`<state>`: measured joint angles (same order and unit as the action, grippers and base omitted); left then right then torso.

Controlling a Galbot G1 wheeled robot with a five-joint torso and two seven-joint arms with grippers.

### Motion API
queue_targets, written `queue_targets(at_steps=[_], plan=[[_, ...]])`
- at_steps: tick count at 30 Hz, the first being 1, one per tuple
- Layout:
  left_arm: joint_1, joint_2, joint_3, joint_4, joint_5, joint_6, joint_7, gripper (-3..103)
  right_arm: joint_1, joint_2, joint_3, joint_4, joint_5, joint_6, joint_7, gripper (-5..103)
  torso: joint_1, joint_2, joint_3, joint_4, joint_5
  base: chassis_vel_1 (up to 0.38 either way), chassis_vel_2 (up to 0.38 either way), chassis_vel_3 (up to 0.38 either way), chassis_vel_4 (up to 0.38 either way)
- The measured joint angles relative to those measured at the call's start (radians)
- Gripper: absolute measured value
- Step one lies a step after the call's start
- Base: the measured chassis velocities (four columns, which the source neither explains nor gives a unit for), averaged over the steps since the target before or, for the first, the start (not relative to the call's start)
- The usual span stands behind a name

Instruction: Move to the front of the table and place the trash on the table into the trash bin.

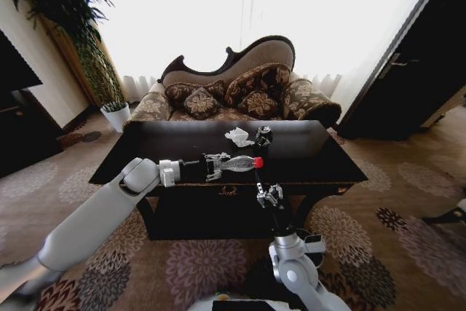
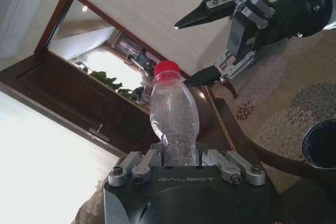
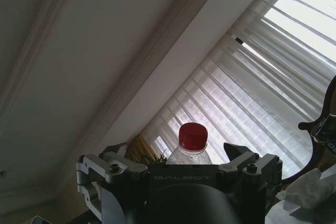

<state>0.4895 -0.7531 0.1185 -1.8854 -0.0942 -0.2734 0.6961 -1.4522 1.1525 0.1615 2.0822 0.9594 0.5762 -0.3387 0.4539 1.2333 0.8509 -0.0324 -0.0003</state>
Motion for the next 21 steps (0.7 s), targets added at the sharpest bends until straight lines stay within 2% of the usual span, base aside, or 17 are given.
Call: queue_targets(at_steps=[5, 14, 21], plan=[[-0.087, -0.03, 0.084, 0.03, 0.0, 0.001, -0.001, 28, 0.01, 0.011, -0.023, -0.016, -0.06, 0.001, 0.011, 100, 0.0, 0.0, 0.0, -0.0001, 0.0002, 0.0, 0.0, 0.0, 0.0], [-0.109, -0.064, 0.148, 0.042, 0.013, 0.003, -0.01, 28, 0.037, 0.015, -0.049, -0.053, -0.111, -0.001, 0.055, 100, 0.0, 0.0, 0.0, -0.0001, 0.0001, 0.0, 0.0, 0.0, 0.0], [-0.091, -0.074, 0.175, 0.04, 0.035, 0.001, -0.011, 28, 0.051, 0.012, -0.056, -0.071, -0.116, -0.005, 0.069, 100, 0.0, 0.0, 0.0, 0.0, 0.0001, 0.0, 0.0, 0.0, 0.0]])
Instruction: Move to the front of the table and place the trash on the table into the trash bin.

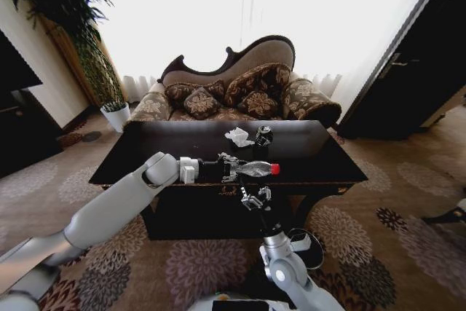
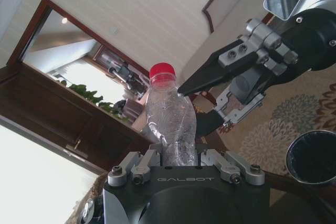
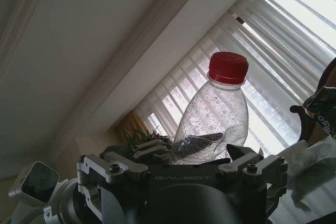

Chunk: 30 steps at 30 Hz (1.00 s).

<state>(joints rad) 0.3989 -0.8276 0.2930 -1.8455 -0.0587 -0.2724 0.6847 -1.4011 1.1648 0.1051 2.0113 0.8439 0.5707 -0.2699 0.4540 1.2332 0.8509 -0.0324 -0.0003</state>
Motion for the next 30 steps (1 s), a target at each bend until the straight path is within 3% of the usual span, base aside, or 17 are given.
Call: queue_targets(at_steps=[10, 11, 12, 19, 21, 22, 25, 26, 30], plan=[[0.029, 0.011, 0.011, -0.037, 0.023, -0.018, 0.011, 28, 0.016, -0.007, 0.007, -0.014, 0.0, -0.002, 0.016, 100, 0.0, 0.0, 0.0, -0.0003, 0.0001, 0.0, 0.0, 0.0, 0.0], [0.038, 0.013, 0.011, -0.043, 0.023, -0.017, 0.019, 28, 0.021, -0.007, 0.01, -0.015, 0.0, -0.001, 0.019, 100, 0.0, 0.0, 0.0, 0.0001, -0.0013, 0.0, 0.0, 0.0, 0.0], [0.045, 0.019, 0.006, -0.049, 0.024, -0.017, 0.02, 28, 0.021, -0.006, 0.01, -0.015, -0.001, -0.001, 0.02, 100, 0.0, 0.0, 0.0, -0.0001, 0.0004, 0.0, 0.0, 0.0, 0.0], [0.085, 0.05, -0.023, -0.072, 0.038, -0.015, 0.024, 28, 0.024, -0.015, 0.017, -0.014, 0.006, 0.0, 0.021, 101, 0.0, 0.0, 0.0, 0.0, 0.0, 0.0, 0.0, 0.0, 0.0], [0.092, 0.055, -0.03, -0.077, 0.039, -0.014, 0.024, 28, 0.024, -0.017, 0.019, -0.014, 0.009, 0.001, 0.02, 97, 0.0, 0.0, 0.0, 0.0001, -0.0001, 0.0, 0.0, 0.0, 0.0], [0.099, 0.06, -0.036, -0.08, 0.039, -0.014, 0.026, 28, 0.023, -0.019, 0.021, -0.014, 0.014, 0.003, 0.019, 87, 0.0, 0.0, 0.0, 0.0001, -0.0002, 0.0, 0.0, 0.0, 0.0], [0.103, 0.063, -0.048, -0.083, 0.039, -0.018, 0.028, 28, 0.019, -0.019, 0.023, -0.011, 0.018, 0.004, 0.016, 82, 0.0, 0.0, 0.0, -0.0001, 0.0, 0.0, 0.0, 0.0, 0.0], [0.103, 0.063, -0.051, -0.085, 0.039, -0.019, 0.028, 28, 0.017, -0.018, 0.024, -0.009, 0.019, 0.005, 0.014, 71, 0.0, 0.0, 0.0, -0.0001, 0.0, 0.0, 0.0, 0.0, 0.0], [0.1, 0.065, -0.056, -0.087, 0.038, -0.02, 0.031, 28, 0.012, -0.018, 0.027, -0.008, 0.02, 0.007, 0.006, 60, 0.0, 0.0, 0.0, -0.0001, -0.0001, 0.0, 0.0, 0.0, 0.0]])
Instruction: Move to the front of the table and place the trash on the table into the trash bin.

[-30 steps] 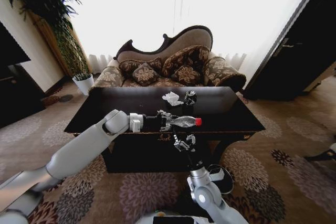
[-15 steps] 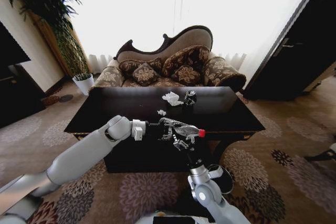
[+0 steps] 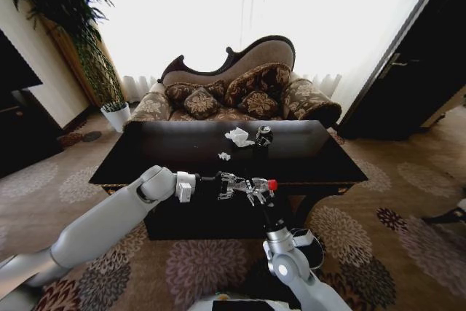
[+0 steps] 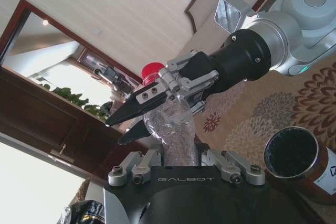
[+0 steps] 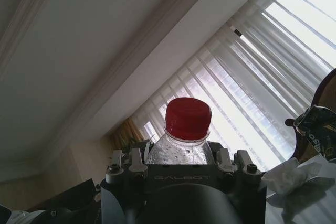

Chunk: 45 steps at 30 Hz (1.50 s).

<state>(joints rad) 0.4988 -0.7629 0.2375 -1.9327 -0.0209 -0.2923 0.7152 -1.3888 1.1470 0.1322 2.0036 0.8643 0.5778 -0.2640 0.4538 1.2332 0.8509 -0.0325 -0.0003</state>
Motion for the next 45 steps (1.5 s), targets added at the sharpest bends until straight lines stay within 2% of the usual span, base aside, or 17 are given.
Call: queue_targets(at_steps=[1, 2, 5, 9, 11, 17, 22, 23, 25, 26, 28, 31, 32, 37, 40, 44, 45], plan=[[-0.002, 0.001, -0.002, -0.001, -0.001, -0.001, 0.001, 28, -0.001, -0.001, 0.002, 0.0, 0.001, 0.001, -0.004, 54, 0.0, 0.0, 0.0, 0.0, 0.0001, 0.0, 0.0, 0.0, 0.0], [-0.002, 0.001, -0.002, -0.001, -0.001, -0.001, 0.001, 28, -0.001, -0.001, 0.002, 0.0, 0.001, 0.001, -0.004, 54, 0.0, 0.0, 0.0, 0.0, 0.0001, 0.0, 0.0, 0.0, 0.0], [-0.004, 0.002, -0.01, -0.002, -0.005, -0.004, 0.007, 28, -0.005, -0.002, 0.004, 0.001, 0.001, 0.002, -0.016, 45, 0.0, 0.0, 0.0, 0.0, 0.0001, 0.0, 0.0, 0.0, 0.0], [-0.001, 0.003, -0.021, -0.004, -0.006, -0.005, 0.008, 28, -0.005, 0.0, 0.005, -0.004, -0.02, 0.002, -0.018, 41, 0.0, 0.0, 0.0, 0.0, 0.0001, 0.0, 0.0, 0.0, 0.0], [0.003, 0.005, -0.028, -0.01, -0.006, -0.004, 0.0, 28, -0.005, 0.0, 0.005, -0.004, -0.024, 0.003, -0.019, 33, 0.0, 0.0, 0.0, 0.0, 0.0, 0.0, 0.0, 0.0, 0.0], [0.013, 0.018, -0.038, -0.023, -0.001, 0.01, -0.041, 25, -0.005, -0.001, 0.006, -0.002, -0.025, 0.003, -0.021, 32, 0.0, 0.0, 0.0, -0.0001, 0.0001, 0.0, 0.0, 0.0, 0.0], [0.07, 0.046, -0.089, -0.057, 0.0, 0.024, -0.086, 45, -0.005, 0.001, 0.001, -0.008, -0.028, 0.003, -0.021, 22, 0.0, 0.0, 0.0, 0.0, -0.0001, 0.0, 0.0, 0.0, 0.0], [0.07, 0.046, -0.089, -0.057, 0.0, 0.024, -0.086, 45, -0.005, 0.001, 0.001, -0.008, -0.028, 0.003, -0.021, 22, 0.0, 0.0, 0.0, 0.0, -0.0001, 0.0, 0.0, 0.0, 0.0], [0.119, 0.068, -0.139, -0.08, 0.0, 0.028, -0.098, 57, -0.005, 0.003, 0.003, -0.014, -0.029, 0.003, -0.02, 19, 0.0, 0.0, 0.0, 0.0, 0.0, 0.0, 0.0, 0.0, 0.0], [0.134, 0.073, -0.154, -0.087, -0.001, 0.028, -0.102, 57, -0.005, 0.004, 0.004, -0.015, -0.029, 0.003, -0.019, 19, 0.0, 0.0, 0.0, 0.0001, 0.0002, 0.0, 0.0, 0.0, 0.0], [0.198, 0.092, -0.216, -0.12, -0.004, 0.027, -0.121, 68, -0.007, 0.002, 0.012, -0.023, -0.028, 0.002, -0.014, 19, 0.0, 0.0, 0.0, 0.0002, -0.0002, 0.0, 0.0, 0.0, 0.0], [0.245, 0.105, -0.254, -0.146, -0.009, 0.026, -0.145, 74, -0.009, -0.001, 0.012, -0.026, -0.029, -0.001, -0.014, 19, 0.0, 0.0, 0.0, -0.0001, 0.0006, 0.0, 0.0, 0.0, 0.0], [0.279, 0.112, -0.28, -0.162, -0.014, 0.026, -0.159, 79, -0.008, -0.003, 0.017, -0.028, -0.029, -0.001, -0.012, 19, 0.0, 0.0, 0.0, 0.0001, -0.0004, 0.0, 0.0, 0.0, 0.0], [0.394, 0.133, -0.348, -0.223, -0.038, 0.025, -0.19, 98, -0.009, -0.003, 0.026, -0.045, -0.04, -0.002, -0.005, 19, 0.0, 0.0, 0.0, 0.0001, 0.0, 0.0, 0.0, 0.0, 0.0], [0.453, 0.136, -0.384, -0.256, -0.055, 0.026, -0.203, 100, -0.01, -0.004, 0.036, -0.058, -0.045, -0.001, -0.004, 19, 0.0, 0.0, 0.0, 0.0, 0.0002, 0.0, 0.0, 0.0, 0.0], [0.593, 0.105, -0.523, -0.339, -0.131, 0.058, -0.267, 100, -0.021, -0.017, 0.07, -0.071, -0.06, 0.008, -0.004, 19, 0.0, 0.0, 0.0, 0.0, 0.0002, 0.0, 0.0, 0.0, 0.0], [0.593, 0.105, -0.523, -0.339, -0.131, 0.058, -0.267, 100, -0.021, -0.017, 0.07, -0.071, -0.06, 0.008, -0.004, 19, 0.0, 0.0, 0.0, 0.0, 0.0002, 0.0, 0.0, 0.0, 0.0]])
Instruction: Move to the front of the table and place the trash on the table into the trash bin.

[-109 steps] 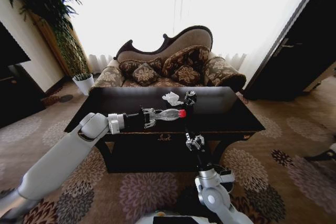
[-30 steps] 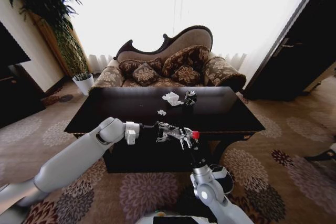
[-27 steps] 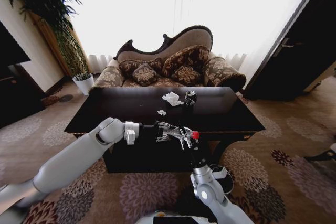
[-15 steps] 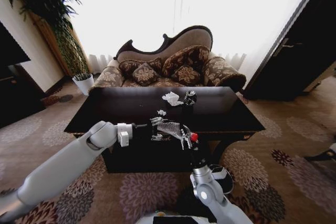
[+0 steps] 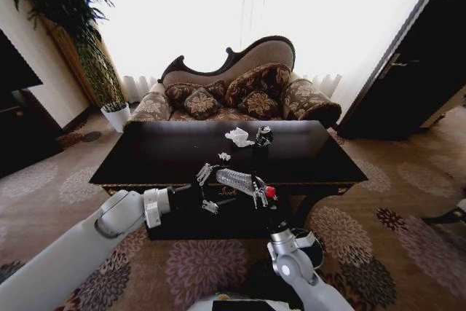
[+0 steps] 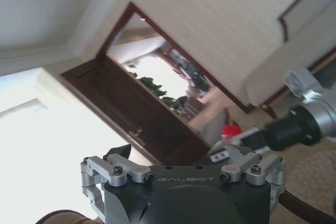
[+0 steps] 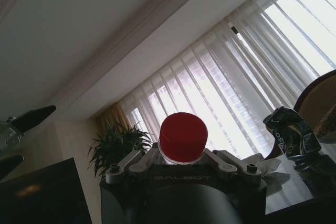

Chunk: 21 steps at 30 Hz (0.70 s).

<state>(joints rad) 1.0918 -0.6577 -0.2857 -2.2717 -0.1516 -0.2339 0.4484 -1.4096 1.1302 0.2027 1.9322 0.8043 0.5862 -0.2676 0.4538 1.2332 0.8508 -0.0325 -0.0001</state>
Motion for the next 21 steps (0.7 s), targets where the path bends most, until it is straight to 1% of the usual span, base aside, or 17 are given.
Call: queue_targets(at_steps=[2, 4, 5, 6, 8, 9, 10, 12, 13, 15, 16, 18, 19, 20, 21], plan=[[0.073, -0.052, -0.108, -0.048, -0.078, 0.041, -0.06, 100, -0.013, -0.008, 0.027, 0.014, -0.003, 0.003, -0.001, 19, 0.0, 0.0, 0.0, -0.0001, 0.0, 0.0, 0.0, 0.0, 0.0], [0.12, -0.098, -0.191, -0.077, -0.139, 0.067, -0.093, 100, -0.023, -0.012, 0.051, 0.028, -0.003, 0.007, -0.006, 19, 0.0, 0.0, 0.0, 0.0, -0.0002, 0.0, 0.0, 0.0, 0.0], [0.12, -0.098, -0.191, -0.077, -0.139, 0.067, -0.093, 100, -0.023, -0.012, 0.051, 0.028, -0.003, 0.007, -0.006, 19, 0.0, 0.0, 0.0, 0.0, -0.0002, 0.0, 0.0, 0.0, 0.0], [0.137, -0.116, -0.222, -0.087, -0.16, 0.074, -0.103, 100, -0.027, -0.013, 0.061, 0.033, -0.001, 0.009, -0.009, 19, 0.0, 0.0, 0.0, 0.0, -0.0001, 0.0, 0.0, 0.0, 0.0], [0.18, -0.175, -0.319, -0.107, -0.218, 0.093, -0.129, 100, -0.042, -0.014, 0.095, 0.06, 0.013, 0.017, -0.03, 19, 0.0, 0.0, 0.0, 0.0, 0.0, 0.0, 0.0, 0.0, 0.0], [0.19, -0.193, -0.346, -0.11, -0.231, 0.098, -0.134, 100, -0.045, -0.014, 0.105, 0.068, 0.019, 0.019, -0.037, 19, 0.0, 0.0, 0.0, 0.0, -0.0001, 0.0, 0.0, 0.0, 0.0], [0.19, -0.193, -0.346, -0.11, -0.231, 0.098, -0.134, 100, -0.045, -0.014, 0.105, 0.068, 0.019, 0.019, -0.037, 19, 0.0, 0.0, 0.0, 0.0, -0.0001, 0.0, 0.0, 0.0, 0.0], [0.216, -0.268, -0.454, -0.11, -0.284, 0.118, -0.154, 100, -0.062, -0.014, 0.151, 0.104, 0.042, 0.031, -0.079, 18, 0.0, 0.0, 0.0, 0.0, -0.0001, 0.0, 0.0, 0.0, 0.0], [0.221, -0.291, -0.49, -0.106, -0.307, 0.13, -0.165, 100, -0.067, -0.015, 0.167, 0.111, 0.044, 0.035, -0.095, 18, 0.0, 0.0, 0.0, 0.0, -0.0001, 0.0, 0.0, 0.0, 0.0], [0.222, -0.302, -0.508, -0.103, -0.321, 0.139, -0.172, 100, -0.071, -0.016, 0.178, 0.113, 0.044, 0.038, -0.104, 18, 0.0, 0.0, 0.0, 0.0001, -0.0002, 0.0, 0.0, 0.0, 0.0], [0.223, -0.325, -0.553, -0.093, -0.364, 0.166, -0.191, 100, -0.082, -0.02, 0.206, 0.12, 0.042, 0.045, -0.122, 18, 0.0, 0.0, 0.0, 0.0001, -0.0001, 0.0, 0.0, 0.0, 0.0], [0.221, -0.338, -0.593, -0.074, -0.412, 0.196, -0.223, 100, -0.097, -0.025, 0.242, 0.127, 0.027, 0.051, -0.128, 18, 0.0, 0.0, 0.0, 0.0, -0.0001, 0.0, 0.0, 0.0, 0.0], [0.221, -0.338, -0.593, -0.074, -0.412, 0.196, -0.223, 100, -0.097, -0.025, 0.242, 0.127, 0.027, 0.051, -0.128, 18, 0.0, 0.0, 0.0, 0.0, -0.0001, 0.0, 0.0, 0.0, 0.0], [0.218, -0.34, -0.607, -0.066, -0.43, 0.209, -0.237, 100, -0.104, -0.028, 0.26, 0.131, 0.014, 0.053, -0.126, 18, 0.0, 0.0, 0.0, 0.0, -0.0001, 0.0, 0.0, 0.0, 0.0], [0.209, -0.348, -0.641, -0.047, -0.474, 0.253, -0.275, 100, -0.118, -0.034, 0.302, 0.135, -0.031, 0.054, -0.11, 18, 0.0, 0.0, 0.0, 0.0, 0.0001, 0.0, 0.0, 0.0, 0.0]])
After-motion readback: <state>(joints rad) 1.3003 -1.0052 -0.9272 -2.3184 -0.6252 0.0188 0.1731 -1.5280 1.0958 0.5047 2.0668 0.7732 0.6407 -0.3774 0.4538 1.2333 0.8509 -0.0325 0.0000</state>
